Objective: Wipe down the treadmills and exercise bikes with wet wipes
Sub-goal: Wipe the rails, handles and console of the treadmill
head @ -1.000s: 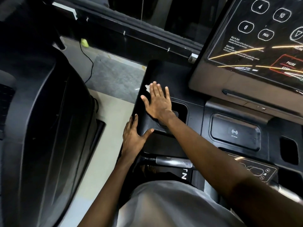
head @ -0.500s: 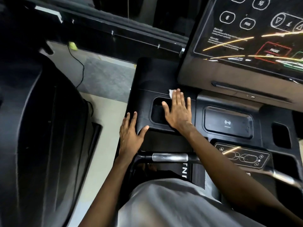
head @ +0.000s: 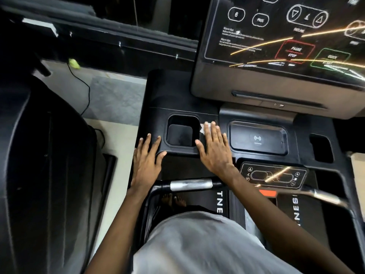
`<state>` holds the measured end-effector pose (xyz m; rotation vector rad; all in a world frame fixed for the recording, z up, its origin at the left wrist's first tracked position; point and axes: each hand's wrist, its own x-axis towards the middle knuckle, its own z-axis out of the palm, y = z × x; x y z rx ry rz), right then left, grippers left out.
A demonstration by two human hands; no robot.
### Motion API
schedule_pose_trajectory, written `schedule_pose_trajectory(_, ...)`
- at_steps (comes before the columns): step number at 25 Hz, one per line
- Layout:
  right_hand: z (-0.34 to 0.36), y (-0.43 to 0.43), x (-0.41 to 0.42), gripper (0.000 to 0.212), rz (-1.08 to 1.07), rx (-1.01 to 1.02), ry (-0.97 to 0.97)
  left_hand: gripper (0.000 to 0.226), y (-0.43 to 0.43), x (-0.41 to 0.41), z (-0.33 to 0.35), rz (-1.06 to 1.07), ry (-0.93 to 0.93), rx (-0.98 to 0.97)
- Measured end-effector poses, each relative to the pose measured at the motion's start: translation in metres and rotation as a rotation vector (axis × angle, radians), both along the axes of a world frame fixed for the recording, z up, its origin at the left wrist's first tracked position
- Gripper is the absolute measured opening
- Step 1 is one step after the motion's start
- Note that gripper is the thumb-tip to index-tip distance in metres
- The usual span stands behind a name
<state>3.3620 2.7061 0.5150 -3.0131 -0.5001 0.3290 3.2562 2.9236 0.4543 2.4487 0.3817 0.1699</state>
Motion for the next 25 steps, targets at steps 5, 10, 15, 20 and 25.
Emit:
schedule_pose_trajectory(5, 0.003, 0.01, 0.03, 0.062, 0.028, 0.121, 0.02, 0.066, -0.002, -0.003, -0.001, -0.001, 0.054, 0.014)
schedule_pose_trajectory(10, 0.004, -0.012, 0.002, 0.04, 0.175, 0.315, 0.033, 0.084, -0.013, 0.002, 0.006, 0.123, 0.226, 0.009)
schedule_pose_trajectory(15, 0.008, -0.007, 0.026, 0.036, 0.031, 0.34, -0.129, 0.085, -0.011, 0.0, 0.01, 0.141, 0.206, -0.016)
schedule_pose_trajectory(20, 0.021, -0.007, 0.031, 0.035, -0.095, 0.506, -0.055, 0.084, -0.011, -0.001, 0.011, 0.142, 0.199, -0.002)
schedule_pose_trajectory(25, 0.023, 0.009, 0.038, 0.029, -0.017, 0.376, -0.013, 0.083, -0.012, -0.002, 0.009, 0.15, 0.192, 0.001)
